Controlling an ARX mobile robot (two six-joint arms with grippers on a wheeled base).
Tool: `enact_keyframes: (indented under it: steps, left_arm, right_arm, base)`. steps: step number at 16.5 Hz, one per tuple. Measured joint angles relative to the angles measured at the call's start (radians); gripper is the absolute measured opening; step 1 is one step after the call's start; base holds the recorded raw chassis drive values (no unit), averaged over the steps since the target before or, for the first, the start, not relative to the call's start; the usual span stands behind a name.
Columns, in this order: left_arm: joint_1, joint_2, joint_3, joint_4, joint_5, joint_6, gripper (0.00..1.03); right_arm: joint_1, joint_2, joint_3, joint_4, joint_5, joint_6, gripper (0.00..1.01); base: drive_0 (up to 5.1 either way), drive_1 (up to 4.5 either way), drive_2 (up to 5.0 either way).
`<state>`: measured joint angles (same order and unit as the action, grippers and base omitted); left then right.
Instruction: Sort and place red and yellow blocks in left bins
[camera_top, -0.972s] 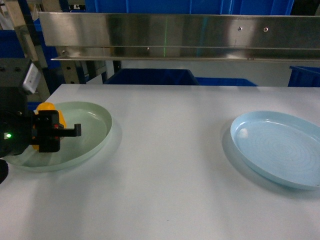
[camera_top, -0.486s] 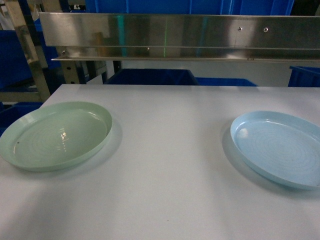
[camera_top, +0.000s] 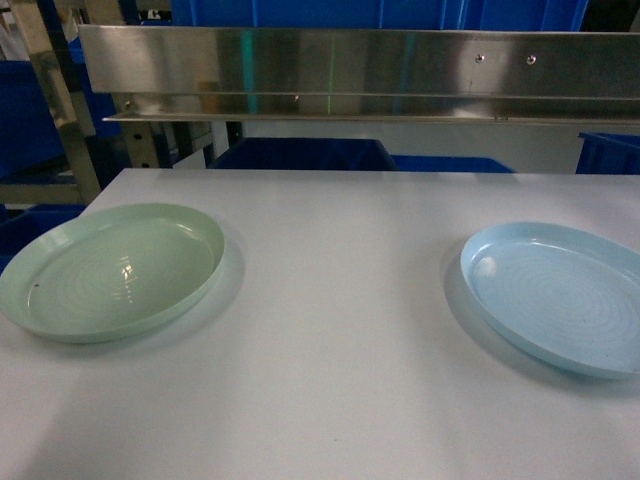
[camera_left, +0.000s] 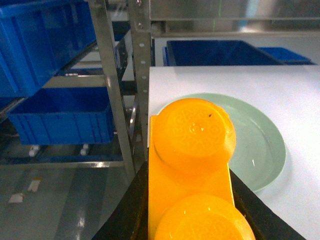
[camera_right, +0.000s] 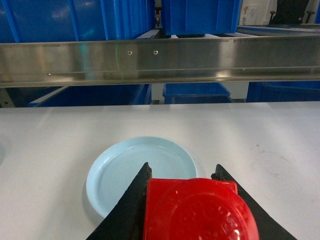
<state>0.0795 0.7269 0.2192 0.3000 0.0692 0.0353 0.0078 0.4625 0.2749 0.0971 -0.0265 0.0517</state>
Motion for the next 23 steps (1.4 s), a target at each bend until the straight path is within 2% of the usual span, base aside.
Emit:
enact_keyframes:
  steps: [5, 9, 23]
  left_arm:
    - [-0.043, -0.001, 0.026, -0.045, -0.048, 0.000, 0.27]
    - [-0.059, -0.001, 0.026, -0.055, -0.043, 0.000, 0.27]
    - [-0.063, -0.001, 0.026, -0.057, -0.040, 0.000, 0.27]
  right_arm:
    - [0.000, 0.000, 0.000, 0.000, 0.000, 0.000, 0.29]
    - [0.000, 0.000, 0.000, 0.000, 0.000, 0.000, 0.29]
    - [0.000, 0.000, -0.002, -0.001, 0.000, 0.000, 0.28]
  base:
    - [0.0, 0.00, 0.0]
    - [0.0, 0.00, 0.0]
    - [-4.9, 1.92, 3.0]
